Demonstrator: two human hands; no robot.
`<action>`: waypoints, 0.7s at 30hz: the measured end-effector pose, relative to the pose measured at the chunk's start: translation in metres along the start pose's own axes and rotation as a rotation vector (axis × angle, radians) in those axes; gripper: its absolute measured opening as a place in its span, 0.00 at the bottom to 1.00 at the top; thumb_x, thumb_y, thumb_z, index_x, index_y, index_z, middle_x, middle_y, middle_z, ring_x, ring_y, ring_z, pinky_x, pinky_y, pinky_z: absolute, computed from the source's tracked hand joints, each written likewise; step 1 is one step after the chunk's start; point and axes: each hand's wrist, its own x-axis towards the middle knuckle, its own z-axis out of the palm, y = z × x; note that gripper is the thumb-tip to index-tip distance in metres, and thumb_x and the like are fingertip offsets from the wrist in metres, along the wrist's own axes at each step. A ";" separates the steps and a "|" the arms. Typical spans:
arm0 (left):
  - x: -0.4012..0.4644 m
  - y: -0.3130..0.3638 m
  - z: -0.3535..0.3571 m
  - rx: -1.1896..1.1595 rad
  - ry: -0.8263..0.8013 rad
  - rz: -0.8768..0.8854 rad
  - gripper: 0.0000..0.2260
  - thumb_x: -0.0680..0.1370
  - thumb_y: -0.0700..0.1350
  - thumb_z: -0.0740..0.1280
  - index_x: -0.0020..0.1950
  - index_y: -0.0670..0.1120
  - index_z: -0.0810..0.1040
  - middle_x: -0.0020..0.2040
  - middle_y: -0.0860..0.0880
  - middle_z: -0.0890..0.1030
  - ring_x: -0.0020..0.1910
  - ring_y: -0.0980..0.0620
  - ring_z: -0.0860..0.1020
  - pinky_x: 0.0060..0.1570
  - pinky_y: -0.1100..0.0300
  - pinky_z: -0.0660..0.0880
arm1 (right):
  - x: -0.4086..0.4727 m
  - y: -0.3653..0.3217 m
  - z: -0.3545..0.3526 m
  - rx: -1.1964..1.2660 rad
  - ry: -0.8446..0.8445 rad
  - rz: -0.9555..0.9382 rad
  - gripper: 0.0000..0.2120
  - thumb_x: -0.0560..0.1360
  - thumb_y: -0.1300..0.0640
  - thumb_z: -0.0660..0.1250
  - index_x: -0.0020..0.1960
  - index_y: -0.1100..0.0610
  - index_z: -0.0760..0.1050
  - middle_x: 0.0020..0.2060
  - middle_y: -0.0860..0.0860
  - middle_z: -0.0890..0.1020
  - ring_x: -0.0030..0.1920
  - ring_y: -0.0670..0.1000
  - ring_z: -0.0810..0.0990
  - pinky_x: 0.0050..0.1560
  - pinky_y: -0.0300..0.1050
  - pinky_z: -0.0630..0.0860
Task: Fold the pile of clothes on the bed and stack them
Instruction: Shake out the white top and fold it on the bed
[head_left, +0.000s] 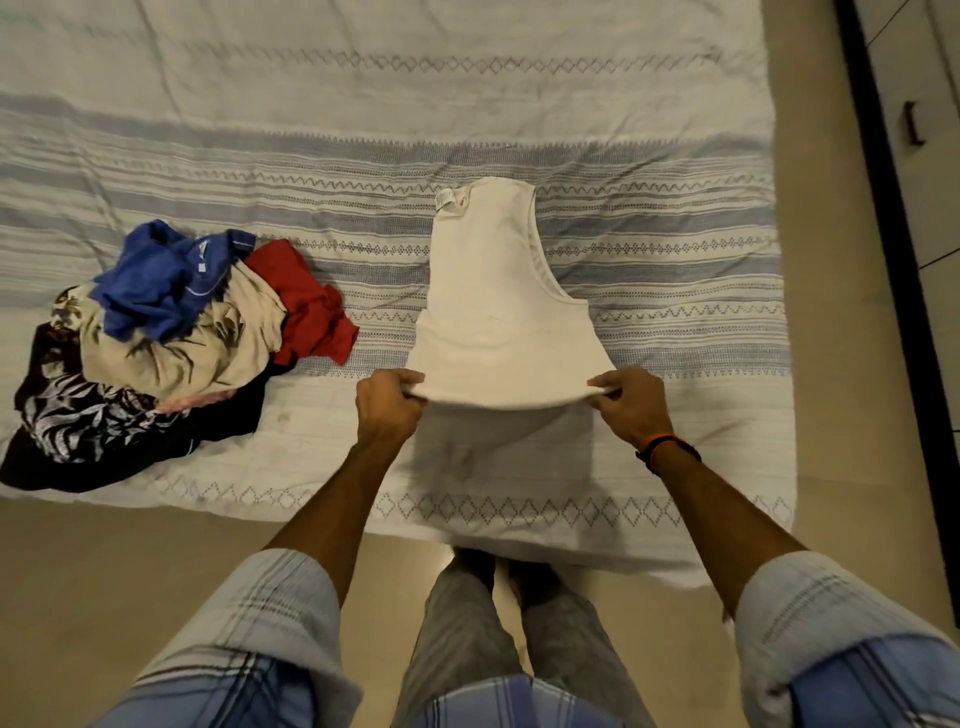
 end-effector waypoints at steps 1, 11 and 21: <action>-0.002 0.003 0.000 0.039 0.026 0.020 0.13 0.73 0.35 0.73 0.56 0.44 0.84 0.51 0.44 0.85 0.51 0.48 0.82 0.53 0.66 0.73 | 0.000 0.000 -0.001 -0.026 0.030 -0.025 0.12 0.71 0.63 0.76 0.53 0.65 0.83 0.55 0.59 0.81 0.55 0.58 0.81 0.55 0.40 0.73; -0.007 0.002 -0.029 0.257 -0.145 0.306 0.07 0.75 0.34 0.69 0.48 0.45 0.80 0.45 0.45 0.83 0.47 0.43 0.80 0.45 0.54 0.76 | 0.000 0.005 -0.034 -0.138 -0.096 -0.218 0.03 0.75 0.59 0.71 0.44 0.58 0.81 0.37 0.49 0.81 0.42 0.54 0.79 0.39 0.42 0.68; -0.003 0.001 -0.032 0.206 -0.229 0.147 0.05 0.77 0.45 0.70 0.51 0.45 0.81 0.48 0.43 0.82 0.49 0.44 0.78 0.44 0.60 0.69 | 0.002 0.005 -0.048 0.001 -0.159 -0.093 0.06 0.74 0.54 0.73 0.39 0.54 0.81 0.35 0.49 0.81 0.38 0.48 0.77 0.36 0.40 0.68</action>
